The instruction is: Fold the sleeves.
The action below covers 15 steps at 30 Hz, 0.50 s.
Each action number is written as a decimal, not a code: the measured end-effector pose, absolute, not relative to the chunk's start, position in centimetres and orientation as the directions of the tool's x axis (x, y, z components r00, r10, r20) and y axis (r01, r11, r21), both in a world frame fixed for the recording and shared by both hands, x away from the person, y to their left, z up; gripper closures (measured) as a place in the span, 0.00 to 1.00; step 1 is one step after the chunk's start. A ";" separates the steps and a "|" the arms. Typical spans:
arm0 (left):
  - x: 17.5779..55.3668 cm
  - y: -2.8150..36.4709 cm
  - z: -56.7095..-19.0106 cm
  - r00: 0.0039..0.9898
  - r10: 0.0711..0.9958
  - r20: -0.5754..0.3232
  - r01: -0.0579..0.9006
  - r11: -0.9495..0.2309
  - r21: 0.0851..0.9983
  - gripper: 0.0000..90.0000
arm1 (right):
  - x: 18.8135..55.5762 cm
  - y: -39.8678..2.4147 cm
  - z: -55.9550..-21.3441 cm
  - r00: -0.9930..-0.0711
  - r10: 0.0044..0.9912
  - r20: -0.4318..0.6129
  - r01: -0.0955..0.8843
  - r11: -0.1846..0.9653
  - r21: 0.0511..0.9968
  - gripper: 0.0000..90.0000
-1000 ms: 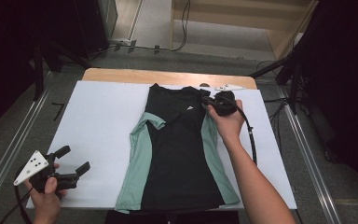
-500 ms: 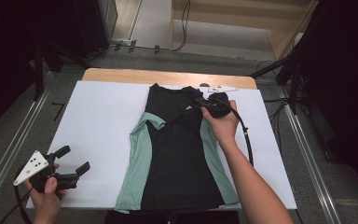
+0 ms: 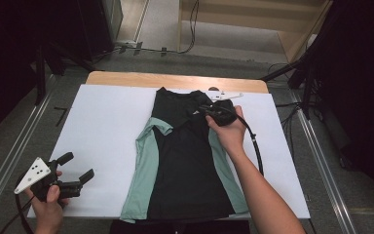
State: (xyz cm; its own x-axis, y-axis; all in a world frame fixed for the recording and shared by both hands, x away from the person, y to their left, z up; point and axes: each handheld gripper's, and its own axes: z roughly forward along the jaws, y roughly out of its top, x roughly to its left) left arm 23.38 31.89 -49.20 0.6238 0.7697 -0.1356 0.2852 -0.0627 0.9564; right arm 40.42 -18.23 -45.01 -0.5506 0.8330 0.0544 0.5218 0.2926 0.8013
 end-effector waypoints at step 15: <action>23.4 31.9 -49.2 0.624 0.769 -0.135 0.286 -0.064 0.956 0.00 | 40.2 -16.5 -46.8 -0.633 0.772 0.053 0.535 0.387 0.751 0.86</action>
